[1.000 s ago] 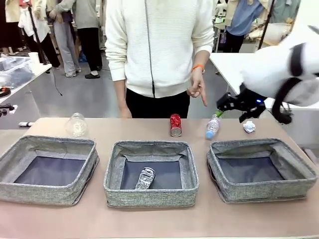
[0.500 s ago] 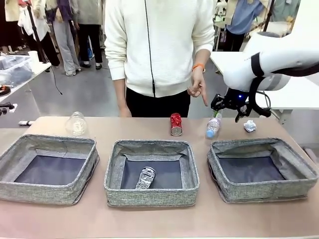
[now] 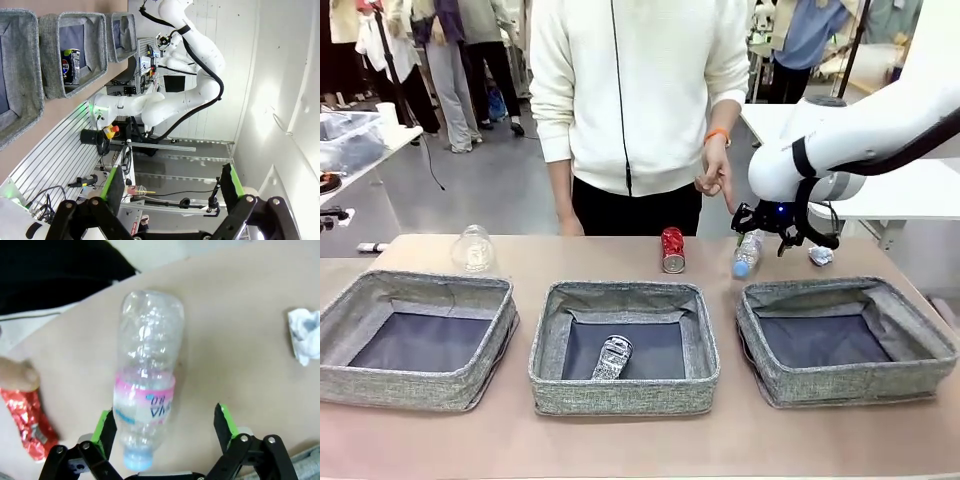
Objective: Sort the waste into the appropriate baskets.
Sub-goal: Pick up the waste item pointed out by the person.
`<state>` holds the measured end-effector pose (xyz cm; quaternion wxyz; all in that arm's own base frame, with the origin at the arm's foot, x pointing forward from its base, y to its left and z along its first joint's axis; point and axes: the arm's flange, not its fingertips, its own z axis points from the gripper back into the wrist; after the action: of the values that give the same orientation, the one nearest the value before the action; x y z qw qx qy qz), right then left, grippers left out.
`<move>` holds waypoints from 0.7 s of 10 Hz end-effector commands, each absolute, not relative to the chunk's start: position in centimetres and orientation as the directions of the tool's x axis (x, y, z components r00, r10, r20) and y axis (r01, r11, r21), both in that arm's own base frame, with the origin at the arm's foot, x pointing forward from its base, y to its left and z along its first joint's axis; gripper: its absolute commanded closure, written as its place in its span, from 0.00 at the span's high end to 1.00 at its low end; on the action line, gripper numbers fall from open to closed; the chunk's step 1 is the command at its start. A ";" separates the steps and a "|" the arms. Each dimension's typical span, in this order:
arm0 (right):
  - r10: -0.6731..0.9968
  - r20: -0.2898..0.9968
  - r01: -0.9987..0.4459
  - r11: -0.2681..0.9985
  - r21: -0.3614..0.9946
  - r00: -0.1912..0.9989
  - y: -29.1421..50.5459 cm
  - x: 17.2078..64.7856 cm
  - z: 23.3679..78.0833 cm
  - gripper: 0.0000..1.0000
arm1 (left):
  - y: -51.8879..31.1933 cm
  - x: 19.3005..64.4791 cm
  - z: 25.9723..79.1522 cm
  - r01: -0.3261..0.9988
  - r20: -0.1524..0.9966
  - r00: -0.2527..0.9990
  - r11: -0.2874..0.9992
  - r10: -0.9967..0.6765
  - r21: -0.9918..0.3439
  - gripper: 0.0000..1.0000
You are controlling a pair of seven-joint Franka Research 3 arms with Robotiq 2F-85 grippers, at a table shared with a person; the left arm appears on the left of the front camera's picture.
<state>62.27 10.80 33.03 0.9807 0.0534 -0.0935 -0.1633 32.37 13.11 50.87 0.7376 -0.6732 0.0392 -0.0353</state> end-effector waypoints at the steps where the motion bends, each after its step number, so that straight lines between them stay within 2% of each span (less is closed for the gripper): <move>1: -0.374 0.212 0.355 0.927 0.121 0.903 11.5 63.1 32.5 1.00 | 13.0 32.4 51.1 0.011 0.002 0.995 0.084 -0.098 -0.996 1.00; 6: -0.384 0.190 0.369 0.923 0.109 0.904 11.2 62.8 31.9 1.00 | 13.0 32.4 51.1 0.011 0.002 0.995 0.084 -0.098 -0.996 1.00; 7: -0.384 0.175 0.372 0.923 0.098 0.907 11.2 62.9 31.8 0.75 | 13.0 32.4 51.1 0.011 0.002 0.995 0.084 -0.098 -0.996 1.00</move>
<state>62.65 10.70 31.52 0.9782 0.0495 -0.0962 -0.1775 32.37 13.11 50.88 0.7376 -0.6731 0.0391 -0.0354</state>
